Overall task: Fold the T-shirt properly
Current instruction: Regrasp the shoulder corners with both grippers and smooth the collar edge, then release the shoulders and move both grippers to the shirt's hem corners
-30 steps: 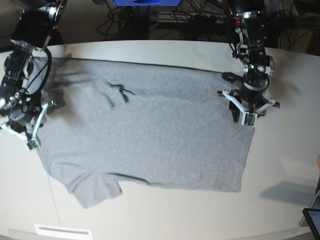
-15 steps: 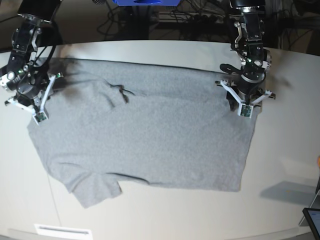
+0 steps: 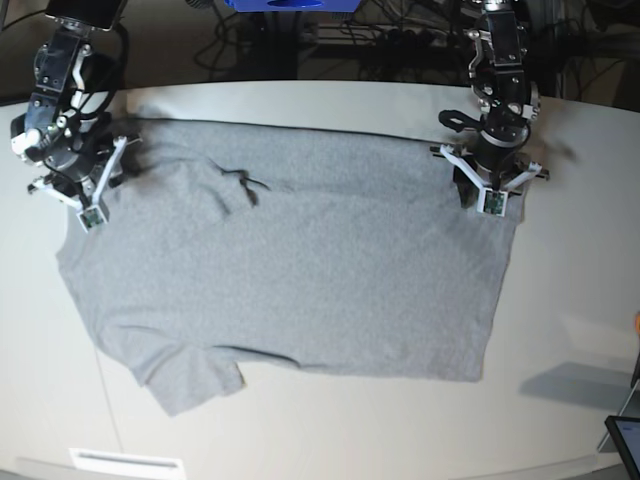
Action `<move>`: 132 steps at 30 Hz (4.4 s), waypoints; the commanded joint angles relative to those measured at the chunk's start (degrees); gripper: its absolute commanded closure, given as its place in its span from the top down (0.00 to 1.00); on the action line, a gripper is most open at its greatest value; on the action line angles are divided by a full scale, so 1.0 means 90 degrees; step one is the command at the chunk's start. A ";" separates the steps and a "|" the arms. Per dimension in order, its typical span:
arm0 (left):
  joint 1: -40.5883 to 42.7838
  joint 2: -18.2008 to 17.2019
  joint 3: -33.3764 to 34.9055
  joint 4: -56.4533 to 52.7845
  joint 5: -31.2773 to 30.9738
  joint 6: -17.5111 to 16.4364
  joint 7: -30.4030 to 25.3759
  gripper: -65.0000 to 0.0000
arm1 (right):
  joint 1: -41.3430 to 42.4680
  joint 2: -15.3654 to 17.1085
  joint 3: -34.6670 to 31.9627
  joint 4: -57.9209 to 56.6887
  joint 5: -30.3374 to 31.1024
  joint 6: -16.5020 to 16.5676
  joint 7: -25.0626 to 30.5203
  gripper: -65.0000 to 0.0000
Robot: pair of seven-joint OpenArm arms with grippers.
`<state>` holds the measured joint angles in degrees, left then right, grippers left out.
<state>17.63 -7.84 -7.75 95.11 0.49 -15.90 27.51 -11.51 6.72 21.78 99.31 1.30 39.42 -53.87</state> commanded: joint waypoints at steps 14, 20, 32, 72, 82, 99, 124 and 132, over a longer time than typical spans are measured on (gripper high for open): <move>0.0879 -0.0072 -0.0043 -0.0150 0.0155 -0.0016 -0.0189 0.33 | -0.0641 0.0020 0.0046 -0.0070 -0.0061 0.0065 -0.0056 0.32; 0.1016 -0.0072 -0.0316 0.0084 0.0155 -0.0016 -0.0189 0.33 | -0.0953 0.0000 0.0046 0.0380 -0.0061 0.0065 -0.0056 0.32; 0.1397 -0.0072 -0.0453 0.0631 0.0165 -0.0016 -0.0189 0.33 | -0.1090 -0.0019 0.0046 0.0663 -0.0061 0.0065 -0.0066 0.32; -0.0215 -0.0072 -0.0980 0.1891 0.0165 -0.0016 0.1217 0.34 | 0.1313 0.0674 0.0046 0.1445 0.0202 0.0065 -0.0994 0.53; -0.0694 -0.0404 -0.1176 0.1842 0.0165 -0.0016 0.1198 0.34 | 0.3608 0.0801 0.0672 -0.1457 0.0261 0.0065 -0.1658 0.54; -0.0674 -0.0521 -0.1420 0.1208 0.0155 -0.0016 0.1168 0.34 | 0.5337 0.1602 0.0642 -0.6516 0.3299 0.0065 -0.0515 0.72; -0.0635 -0.0521 -0.1498 0.1208 0.0155 -0.0016 0.1168 0.34 | 0.5425 0.1495 0.0623 -0.7337 0.1785 0.0065 0.0383 0.72; -0.0635 -0.0531 -0.1498 0.1208 0.0155 -0.0016 0.1168 0.34 | 0.5425 0.1290 0.0623 -0.7327 0.1785 0.0065 0.0373 0.72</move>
<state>12.40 -11.79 -20.97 105.03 1.56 -16.56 39.42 36.03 17.91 27.35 32.95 17.67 39.92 -49.52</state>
